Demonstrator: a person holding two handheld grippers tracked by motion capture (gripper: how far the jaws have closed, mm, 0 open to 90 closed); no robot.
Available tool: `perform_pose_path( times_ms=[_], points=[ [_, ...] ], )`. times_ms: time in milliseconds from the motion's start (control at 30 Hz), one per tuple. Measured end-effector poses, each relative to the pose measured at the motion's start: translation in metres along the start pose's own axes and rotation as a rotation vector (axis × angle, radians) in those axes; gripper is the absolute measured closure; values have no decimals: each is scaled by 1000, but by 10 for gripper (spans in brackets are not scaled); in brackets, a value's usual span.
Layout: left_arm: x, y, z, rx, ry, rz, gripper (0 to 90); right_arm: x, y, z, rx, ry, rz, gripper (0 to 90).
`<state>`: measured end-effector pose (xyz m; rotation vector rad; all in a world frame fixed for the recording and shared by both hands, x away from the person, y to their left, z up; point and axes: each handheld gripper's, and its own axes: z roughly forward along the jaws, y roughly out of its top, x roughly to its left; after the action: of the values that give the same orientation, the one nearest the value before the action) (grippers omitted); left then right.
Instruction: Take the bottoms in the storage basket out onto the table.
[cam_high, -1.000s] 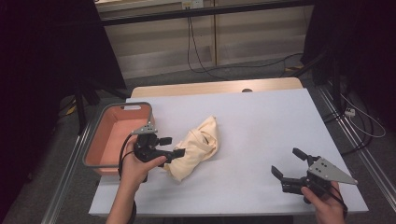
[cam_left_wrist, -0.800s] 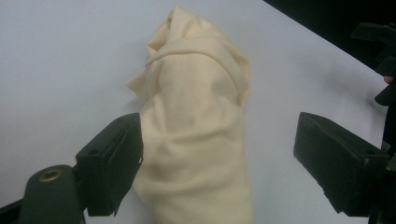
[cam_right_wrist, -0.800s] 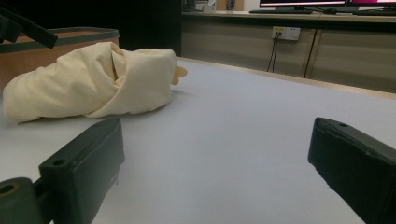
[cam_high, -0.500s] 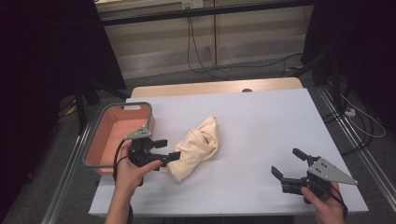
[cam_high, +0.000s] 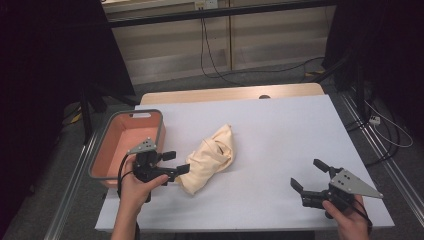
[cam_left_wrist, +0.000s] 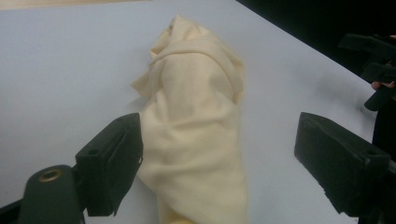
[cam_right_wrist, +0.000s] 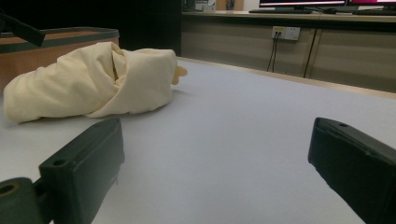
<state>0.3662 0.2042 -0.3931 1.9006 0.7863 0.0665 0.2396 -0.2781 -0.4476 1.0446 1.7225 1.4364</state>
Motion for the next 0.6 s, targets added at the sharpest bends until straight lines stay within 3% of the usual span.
perform_pose_path(
  times_ms=[600],
  points=[
    [0,-4,-10,-21,8,4,153,-1,0,-2,1,-2,1,35]
  ],
)
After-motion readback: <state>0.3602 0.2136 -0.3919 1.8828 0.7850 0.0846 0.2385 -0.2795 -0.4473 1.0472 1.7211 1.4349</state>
